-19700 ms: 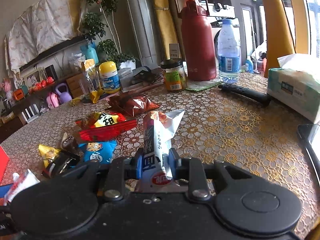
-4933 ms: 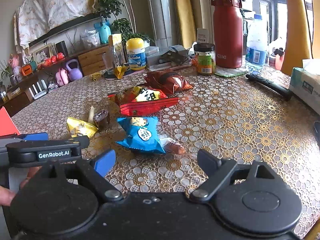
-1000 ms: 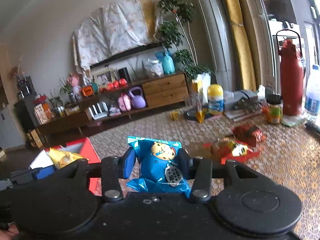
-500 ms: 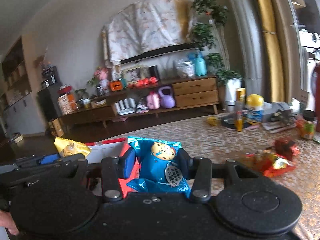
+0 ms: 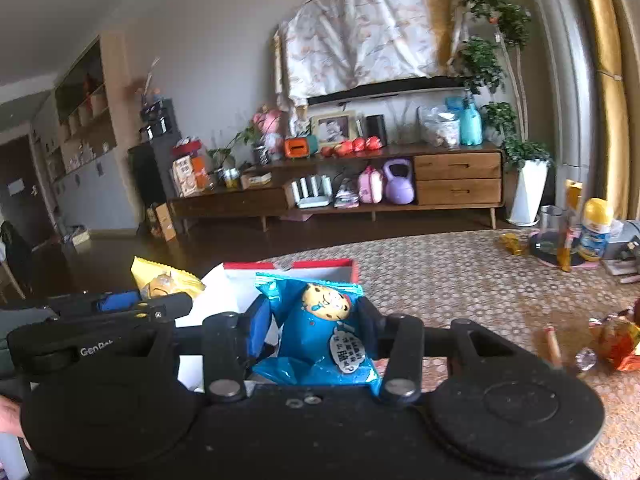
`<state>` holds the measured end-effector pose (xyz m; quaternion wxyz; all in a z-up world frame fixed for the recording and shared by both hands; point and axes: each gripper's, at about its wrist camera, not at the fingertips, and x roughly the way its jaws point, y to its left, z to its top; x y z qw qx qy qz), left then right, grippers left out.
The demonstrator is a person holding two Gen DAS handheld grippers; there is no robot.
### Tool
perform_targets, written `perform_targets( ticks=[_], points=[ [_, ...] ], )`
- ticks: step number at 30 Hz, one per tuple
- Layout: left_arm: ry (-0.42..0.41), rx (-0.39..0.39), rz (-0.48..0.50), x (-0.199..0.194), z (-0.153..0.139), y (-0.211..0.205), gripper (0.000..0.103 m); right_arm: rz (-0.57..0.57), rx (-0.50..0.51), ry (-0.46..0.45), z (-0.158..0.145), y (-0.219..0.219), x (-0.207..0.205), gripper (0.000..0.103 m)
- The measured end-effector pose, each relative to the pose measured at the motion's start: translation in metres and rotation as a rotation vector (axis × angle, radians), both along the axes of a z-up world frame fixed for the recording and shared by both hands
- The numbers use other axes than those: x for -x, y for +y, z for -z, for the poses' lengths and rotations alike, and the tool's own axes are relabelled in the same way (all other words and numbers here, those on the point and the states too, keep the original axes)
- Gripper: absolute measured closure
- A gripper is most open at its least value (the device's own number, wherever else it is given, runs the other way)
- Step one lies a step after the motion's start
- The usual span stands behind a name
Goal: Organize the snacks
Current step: 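Carry the yellow and blue bags into the white box and open both grippers, then move both open tools back over the table toward the small wrapped candies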
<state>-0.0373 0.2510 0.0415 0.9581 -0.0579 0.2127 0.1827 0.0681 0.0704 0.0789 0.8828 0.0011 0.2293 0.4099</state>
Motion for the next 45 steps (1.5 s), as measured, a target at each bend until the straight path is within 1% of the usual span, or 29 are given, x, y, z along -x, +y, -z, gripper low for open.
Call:
perform_targets(
  ticks=[8, 13, 16, 18, 21, 25, 26, 27, 29, 32, 37, 38, 39, 40, 42, 43, 44, 45],
  points=[
    [0.069, 0.051, -0.009, 0.0, 0.023, 0.02, 0.068, -0.068, 0.097, 0.003, 0.021, 0.034, 0.013, 0.059],
    [0.127, 0.081, -0.008, -0.005, 0.036, 0.03, 0.068, -0.103, 0.187, -0.029, 0.037, 0.055, 0.021, 0.059],
    [0.153, 0.084, 0.003, -0.009, 0.04, 0.031, 0.068, -0.119, 0.231, -0.05, 0.043, 0.063, 0.025, 0.059],
    [0.169, 0.084, 0.004, -0.011, 0.043, 0.032, 0.068, -0.14, 0.251, -0.044, 0.045, 0.068, 0.027, 0.059],
    [0.196, 0.082, 0.024, -0.014, 0.046, 0.033, 0.068, -0.16, 0.305, -0.06, 0.052, 0.078, 0.03, 0.06],
    [0.239, 0.072, 0.038, -0.022, 0.053, 0.033, 0.068, -0.194, 0.368, -0.034, 0.065, 0.092, 0.031, 0.06],
    [0.242, 0.069, 0.042, -0.022, 0.053, 0.033, 0.068, -0.194, 0.385, -0.051, 0.066, 0.094, 0.034, 0.059],
    [0.242, 0.072, 0.047, -0.023, 0.053, 0.033, 0.068, -0.199, 0.394, -0.057, 0.067, 0.097, 0.037, 0.059],
    [0.246, 0.071, 0.052, -0.024, 0.052, 0.033, 0.068, -0.216, 0.392, -0.04, 0.067, 0.098, 0.036, 0.059],
    [0.253, 0.055, 0.053, -0.026, 0.053, 0.032, 0.068, -0.214, 0.397, -0.041, 0.067, 0.098, 0.04, 0.059],
    [0.252, 0.056, 0.047, -0.027, 0.053, 0.032, 0.067, -0.208, 0.396, -0.042, 0.066, 0.097, 0.041, 0.059],
    [0.254, 0.055, 0.047, -0.027, 0.053, 0.031, 0.066, -0.207, 0.398, -0.047, 0.065, 0.097, 0.04, 0.059],
    [0.254, 0.053, 0.047, -0.027, 0.052, 0.03, 0.063, -0.203, 0.401, -0.055, 0.064, 0.097, 0.04, 0.058],
    [0.255, 0.05, 0.043, -0.027, 0.052, 0.029, 0.057, -0.192, 0.409, -0.071, 0.062, 0.099, 0.041, 0.056],
    [0.253, 0.039, 0.03, -0.027, 0.051, 0.028, 0.049, -0.171, 0.418, -0.096, 0.061, 0.098, 0.042, 0.048],
    [0.251, 0.036, 0.023, -0.027, 0.05, 0.027, 0.044, -0.167, 0.413, -0.106, 0.059, 0.096, 0.043, 0.047],
    [0.248, 0.037, 0.02, -0.026, 0.049, 0.027, 0.043, -0.169, 0.406, -0.107, 0.058, 0.094, 0.044, 0.043],
    [0.245, 0.038, 0.018, -0.026, 0.048, 0.027, 0.04, -0.165, 0.405, -0.108, 0.057, 0.092, 0.043, 0.043]
  ],
)
